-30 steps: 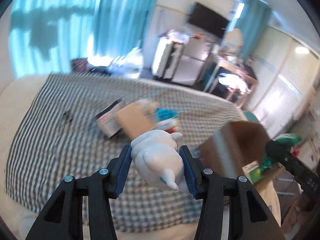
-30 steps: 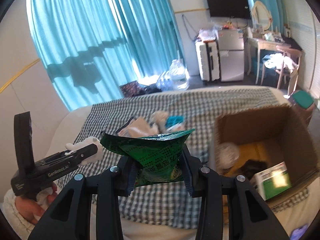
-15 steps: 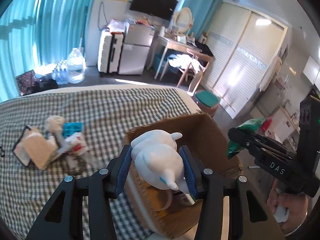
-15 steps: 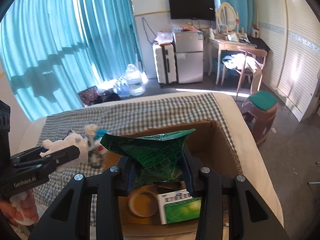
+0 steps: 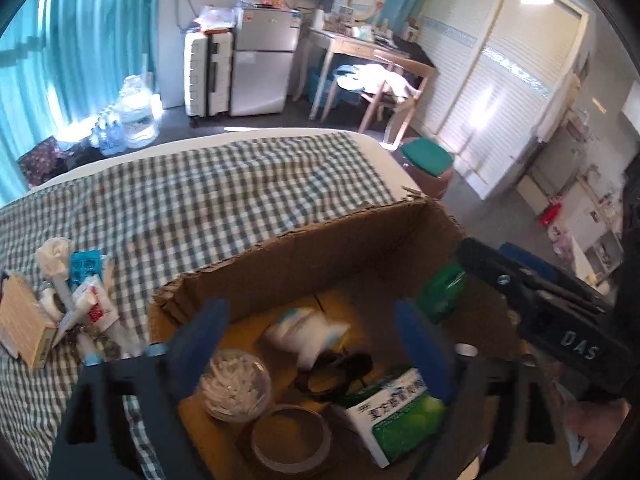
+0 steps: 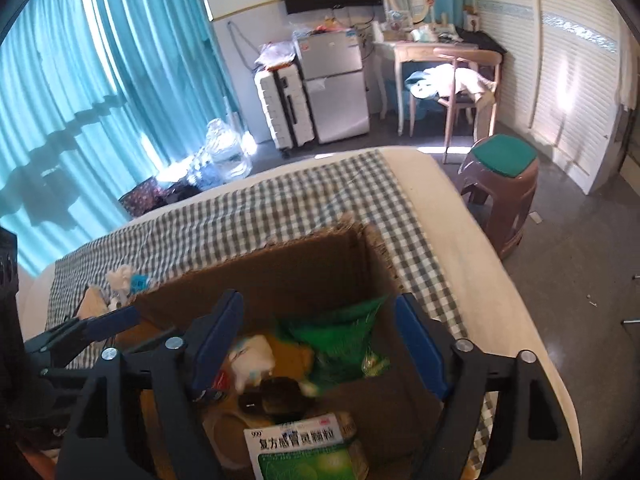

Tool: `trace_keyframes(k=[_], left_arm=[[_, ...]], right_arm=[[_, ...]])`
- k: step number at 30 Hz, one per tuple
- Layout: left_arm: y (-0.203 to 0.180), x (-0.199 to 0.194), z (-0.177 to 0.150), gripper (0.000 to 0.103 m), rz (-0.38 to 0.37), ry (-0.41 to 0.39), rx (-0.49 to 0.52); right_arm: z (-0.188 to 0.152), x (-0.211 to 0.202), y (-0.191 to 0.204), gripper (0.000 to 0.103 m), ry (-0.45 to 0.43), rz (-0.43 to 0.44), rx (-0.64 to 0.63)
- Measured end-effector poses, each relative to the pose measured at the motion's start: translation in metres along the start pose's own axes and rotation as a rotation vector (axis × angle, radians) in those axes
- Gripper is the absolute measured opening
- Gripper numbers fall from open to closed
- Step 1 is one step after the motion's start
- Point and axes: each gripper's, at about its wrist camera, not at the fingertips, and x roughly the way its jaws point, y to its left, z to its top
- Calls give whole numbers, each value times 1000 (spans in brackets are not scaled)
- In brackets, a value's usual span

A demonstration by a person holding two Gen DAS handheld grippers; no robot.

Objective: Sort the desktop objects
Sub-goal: 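Carry the plush and green bag into the cardboard box and release both, then withdraw both tools from the cardboard box toward the remaining items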

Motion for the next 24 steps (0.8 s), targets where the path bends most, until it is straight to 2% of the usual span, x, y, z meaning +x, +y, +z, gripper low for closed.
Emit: trace_keyframes(k=[6, 10, 16, 21, 24], left_arm=[[24, -24, -13, 94, 18, 24, -31], [50, -58, -27, 96, 54, -5, -55], [114, -124, -49, 98, 170, -74, -149], [174, -182, -69, 103, 350, -165, -191], [212, -210, -89, 103, 440, -181, -207]], right_arm=[[-8, -22, 0, 79, -24, 14, 61], [-20, -46, 16, 79, -44, 26, 57], [-36, -79, 64, 79, -65, 70, -9], [-47, -96, 109, 79, -99, 135, -74], [-53, -101, 139, 79, -117, 188, -115]])
